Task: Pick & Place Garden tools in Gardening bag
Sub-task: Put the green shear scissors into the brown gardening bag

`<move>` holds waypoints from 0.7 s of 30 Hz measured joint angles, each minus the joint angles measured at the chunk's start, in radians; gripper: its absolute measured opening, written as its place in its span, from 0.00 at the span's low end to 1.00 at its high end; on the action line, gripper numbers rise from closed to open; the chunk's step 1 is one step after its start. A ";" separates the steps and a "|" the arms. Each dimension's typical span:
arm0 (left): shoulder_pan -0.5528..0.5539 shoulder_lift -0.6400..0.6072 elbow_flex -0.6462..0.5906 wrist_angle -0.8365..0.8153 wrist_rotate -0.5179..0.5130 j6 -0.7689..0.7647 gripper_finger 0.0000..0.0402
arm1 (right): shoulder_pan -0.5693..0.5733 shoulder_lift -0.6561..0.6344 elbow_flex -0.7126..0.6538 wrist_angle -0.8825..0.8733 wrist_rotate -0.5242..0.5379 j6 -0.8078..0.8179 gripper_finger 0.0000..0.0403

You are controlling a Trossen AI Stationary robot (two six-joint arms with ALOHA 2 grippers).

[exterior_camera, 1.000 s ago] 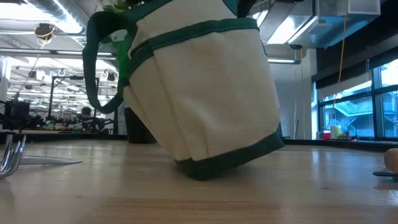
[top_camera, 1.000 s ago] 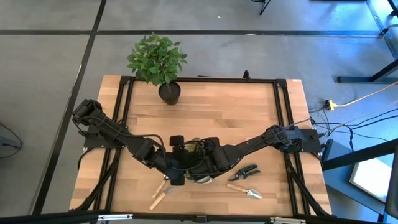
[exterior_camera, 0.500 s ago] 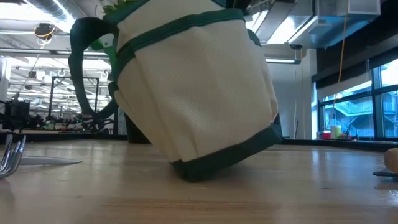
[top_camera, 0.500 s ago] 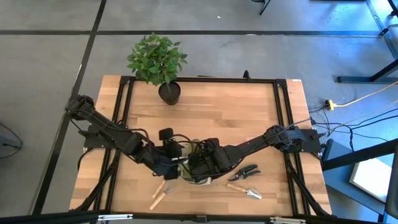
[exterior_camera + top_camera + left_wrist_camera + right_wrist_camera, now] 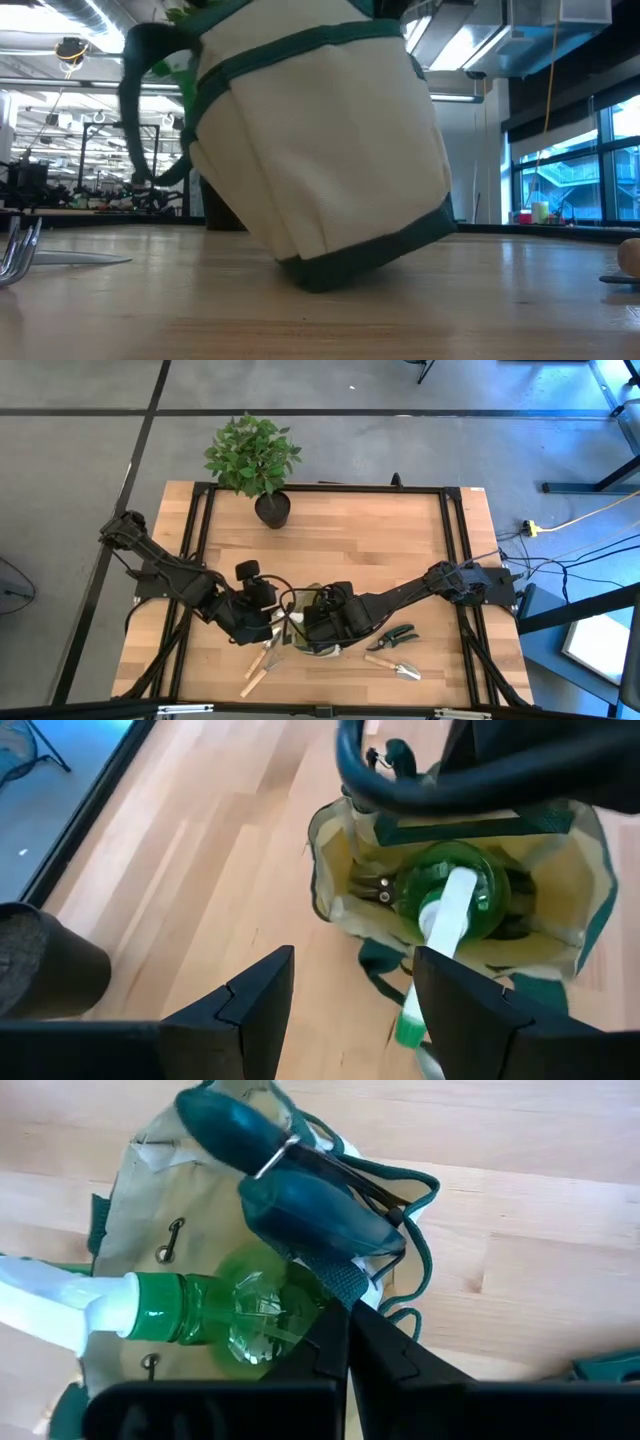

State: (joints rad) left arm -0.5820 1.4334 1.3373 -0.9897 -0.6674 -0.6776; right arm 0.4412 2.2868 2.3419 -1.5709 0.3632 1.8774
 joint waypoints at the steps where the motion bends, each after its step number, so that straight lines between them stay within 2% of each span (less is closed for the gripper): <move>1: -0.001 0.000 0.000 0.000 -0.005 -0.001 0.50 | 0.000 0.000 -0.005 0.000 -0.001 0.000 0.02; 9: -0.002 0.000 0.001 0.000 -0.007 -0.002 0.50 | 0.000 0.000 -0.031 0.000 -0.047 0.005 0.02; 13: -0.002 0.000 0.001 0.001 -0.007 -0.008 0.50 | 0.000 0.000 -0.032 0.000 -0.050 0.008 0.06; 17: -0.002 0.000 0.001 0.001 -0.008 -0.008 0.50 | 0.000 0.000 -0.032 0.000 -0.052 0.007 0.15; 21: -0.005 0.000 0.001 0.001 -0.012 -0.008 0.50 | 0.000 0.000 -0.032 0.000 -0.052 0.008 0.30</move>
State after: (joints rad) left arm -0.5871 1.4330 1.3384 -0.9886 -0.6796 -0.6861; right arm 0.4412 2.2868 2.3100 -1.5707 0.3115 1.8859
